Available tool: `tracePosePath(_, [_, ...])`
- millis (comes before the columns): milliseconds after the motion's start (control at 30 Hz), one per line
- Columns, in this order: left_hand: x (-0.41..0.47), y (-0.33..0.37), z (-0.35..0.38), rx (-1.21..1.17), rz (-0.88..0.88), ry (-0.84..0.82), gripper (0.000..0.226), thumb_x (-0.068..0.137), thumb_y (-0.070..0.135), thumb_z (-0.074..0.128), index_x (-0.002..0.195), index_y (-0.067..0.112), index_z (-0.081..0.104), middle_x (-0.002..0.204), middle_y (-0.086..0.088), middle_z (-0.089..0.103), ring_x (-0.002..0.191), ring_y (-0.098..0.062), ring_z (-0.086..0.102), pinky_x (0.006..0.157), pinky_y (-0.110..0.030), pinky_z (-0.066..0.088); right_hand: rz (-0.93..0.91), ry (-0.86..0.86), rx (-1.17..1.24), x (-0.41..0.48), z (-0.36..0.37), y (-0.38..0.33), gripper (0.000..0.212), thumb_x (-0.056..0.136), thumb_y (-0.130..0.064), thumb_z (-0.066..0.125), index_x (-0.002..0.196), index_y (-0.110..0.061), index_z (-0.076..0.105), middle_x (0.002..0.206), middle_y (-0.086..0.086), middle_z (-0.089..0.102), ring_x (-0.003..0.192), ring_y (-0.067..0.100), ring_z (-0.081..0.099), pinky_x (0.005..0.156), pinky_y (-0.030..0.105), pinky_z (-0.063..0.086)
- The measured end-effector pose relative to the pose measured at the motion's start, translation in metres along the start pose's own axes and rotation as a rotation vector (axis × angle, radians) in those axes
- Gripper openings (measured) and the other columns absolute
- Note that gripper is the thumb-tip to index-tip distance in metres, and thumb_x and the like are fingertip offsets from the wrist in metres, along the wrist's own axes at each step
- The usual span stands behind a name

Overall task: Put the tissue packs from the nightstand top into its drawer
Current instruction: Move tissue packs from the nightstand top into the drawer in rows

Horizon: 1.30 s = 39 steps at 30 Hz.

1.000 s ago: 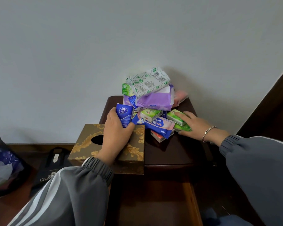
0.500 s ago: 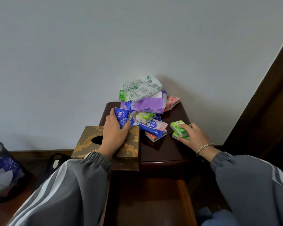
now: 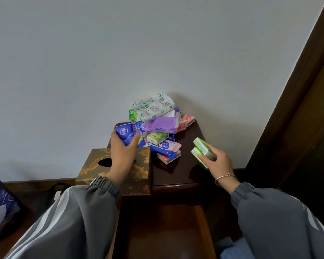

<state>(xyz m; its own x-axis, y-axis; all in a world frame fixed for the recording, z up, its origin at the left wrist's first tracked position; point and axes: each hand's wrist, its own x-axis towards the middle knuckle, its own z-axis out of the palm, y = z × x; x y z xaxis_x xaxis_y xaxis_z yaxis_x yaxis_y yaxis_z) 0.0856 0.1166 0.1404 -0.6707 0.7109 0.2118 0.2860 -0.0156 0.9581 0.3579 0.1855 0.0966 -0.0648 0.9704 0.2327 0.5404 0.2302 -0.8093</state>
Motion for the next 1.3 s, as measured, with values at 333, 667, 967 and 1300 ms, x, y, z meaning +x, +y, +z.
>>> tracePosePath(333, [-0.071, 0.049, 0.043, -0.388, -0.517, -0.574, 0.082, 0.08, 0.083, 0.024, 0.135, 0.028, 0.051, 0.133, 0.001, 0.061, 0.112, -0.016, 0.062, 0.083, -0.035, 0.047, -0.474, 0.015, 0.064, -0.05, -0.003, -0.095, 0.057, 0.077, -0.029, 0.075, 0.131, -0.028, 0.055, 0.105, 0.001, 0.056, 0.089, 0.005, 0.06, 0.08, 0.014, 0.047])
tracePosePath(667, [-0.063, 0.044, 0.003, -0.572, -0.43, -0.714, 0.042, 0.074, 0.047, 0.072, 0.105, 0.018, 0.074, 0.112, -0.009, 0.072, 0.1, -0.019, 0.07, 0.078, -0.034, 0.059, -0.607, -0.26, -0.057, -0.077, 0.022, -0.11, 0.069, 0.08, -0.01, 0.059, 0.144, -0.02, 0.036, 0.143, 0.006, 0.037, 0.134, 0.021, 0.036, 0.111, 0.037, 0.033])
tracePosePath(967, [-0.005, 0.03, -0.031, -0.499, -0.351, -0.408, 0.036, 0.083, 0.043, 0.064, 0.109, 0.019, 0.067, 0.099, -0.004, 0.076, 0.08, -0.017, 0.074, 0.061, -0.032, 0.059, -0.318, -0.263, 0.443, -0.041, 0.015, -0.075, 0.032, 0.083, 0.006, 0.054, 0.106, -0.013, 0.065, 0.12, -0.005, 0.063, 0.118, 0.004, 0.055, 0.095, 0.023, 0.047])
tracePosePath(1300, [0.033, 0.018, 0.025, -0.593, -0.3, -0.273, 0.039, 0.09, 0.029, 0.063, 0.121, 0.006, 0.061, 0.112, -0.017, 0.07, 0.103, -0.034, 0.068, 0.091, -0.052, 0.053, -0.266, -0.048, -0.096, 0.086, 0.026, -0.013, 0.017, 0.081, -0.005, 0.063, 0.093, -0.014, 0.068, 0.089, -0.003, 0.067, 0.081, 0.013, 0.06, 0.07, 0.014, 0.037])
